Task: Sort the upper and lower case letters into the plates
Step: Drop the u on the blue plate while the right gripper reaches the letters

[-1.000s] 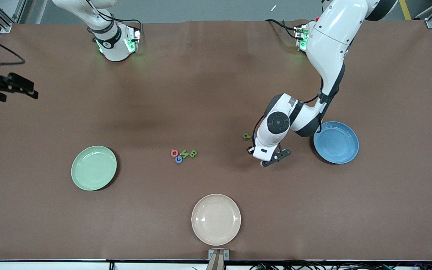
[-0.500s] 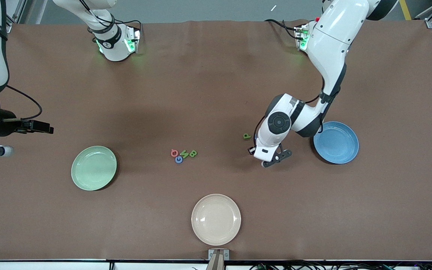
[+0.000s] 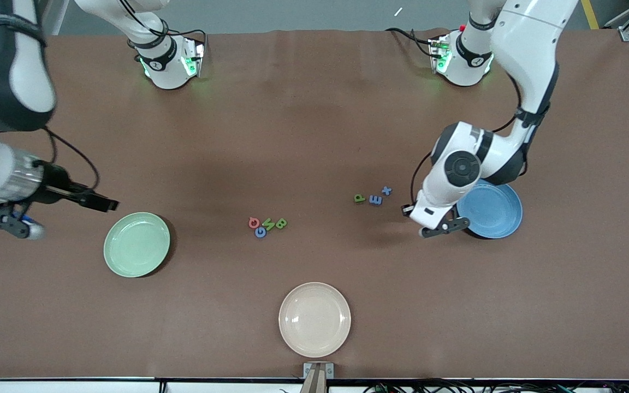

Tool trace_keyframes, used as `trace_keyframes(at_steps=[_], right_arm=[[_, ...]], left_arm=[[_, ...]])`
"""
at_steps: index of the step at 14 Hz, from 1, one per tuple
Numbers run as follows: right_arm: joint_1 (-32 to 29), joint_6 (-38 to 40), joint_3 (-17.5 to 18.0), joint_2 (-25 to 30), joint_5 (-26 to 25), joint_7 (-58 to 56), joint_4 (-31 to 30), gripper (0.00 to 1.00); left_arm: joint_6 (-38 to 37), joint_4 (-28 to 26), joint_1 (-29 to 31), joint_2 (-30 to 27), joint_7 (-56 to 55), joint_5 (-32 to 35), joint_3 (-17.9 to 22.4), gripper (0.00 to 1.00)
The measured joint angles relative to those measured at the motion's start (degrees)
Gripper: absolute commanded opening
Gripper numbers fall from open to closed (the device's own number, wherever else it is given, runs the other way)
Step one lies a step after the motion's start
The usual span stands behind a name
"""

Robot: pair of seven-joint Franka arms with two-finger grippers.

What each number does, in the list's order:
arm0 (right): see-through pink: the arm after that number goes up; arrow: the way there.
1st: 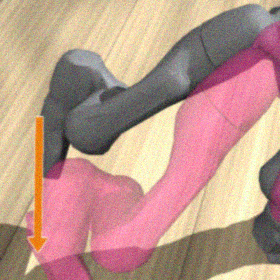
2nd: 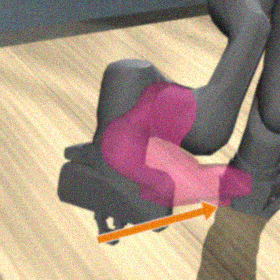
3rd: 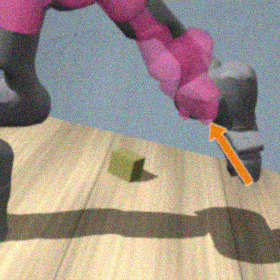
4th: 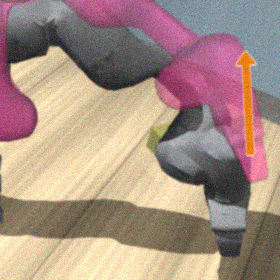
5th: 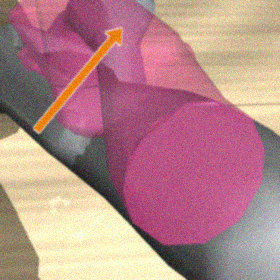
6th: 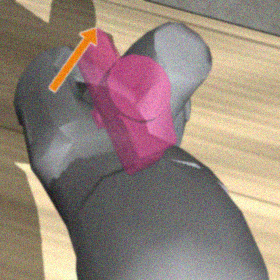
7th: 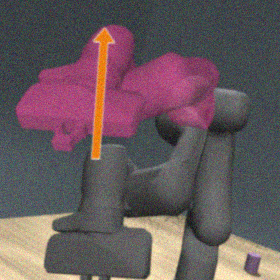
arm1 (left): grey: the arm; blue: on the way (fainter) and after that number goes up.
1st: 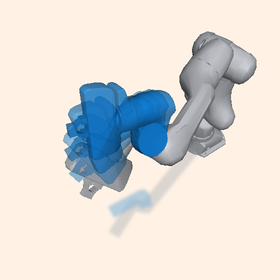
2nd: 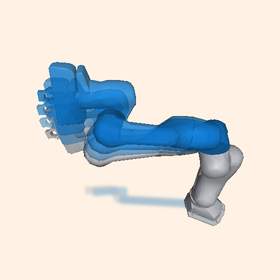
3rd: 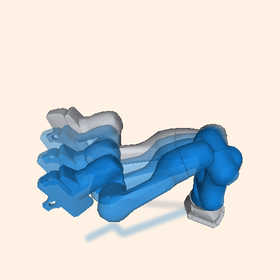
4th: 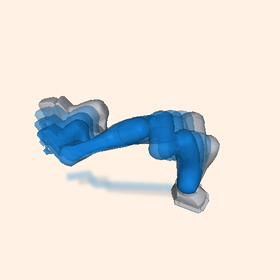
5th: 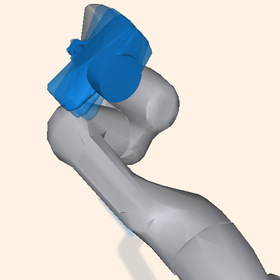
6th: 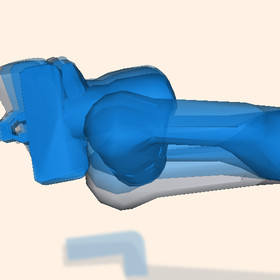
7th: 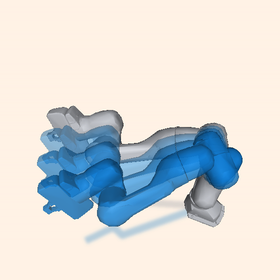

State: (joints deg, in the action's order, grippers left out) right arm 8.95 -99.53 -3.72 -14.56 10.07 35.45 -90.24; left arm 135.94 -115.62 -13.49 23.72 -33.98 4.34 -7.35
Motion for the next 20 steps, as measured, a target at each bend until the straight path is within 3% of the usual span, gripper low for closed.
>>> trace_keyframes(at_steps=[4,8,14,20], right_arm=[[8.1,-11.5,0.2,-5.7,-0.2,18.9,-3.2,1.0],[10.8,-19.0,0.1,-11.2,-0.2,21.8,-3.3,1.0],[14.5,-28.1,0.1,-17.2,-0.2,22.0,-3.3,1.0],[16.1,-27.9,-0.5,-18.1,-2.9,32.1,-4.3,1.0]], left_arm=[[0.0,-7.8,10.4,-5.1,18.6,0.6,0.1,0.01],[0.3,-11.7,16.6,-5.7,22.9,10.1,0.1,0.01],[3.9,-15.9,17.4,-5.7,23.0,11.5,-0.2,0.03],[6.4,-17.2,17.4,-5.6,23.0,11.5,-0.2,0.07]])
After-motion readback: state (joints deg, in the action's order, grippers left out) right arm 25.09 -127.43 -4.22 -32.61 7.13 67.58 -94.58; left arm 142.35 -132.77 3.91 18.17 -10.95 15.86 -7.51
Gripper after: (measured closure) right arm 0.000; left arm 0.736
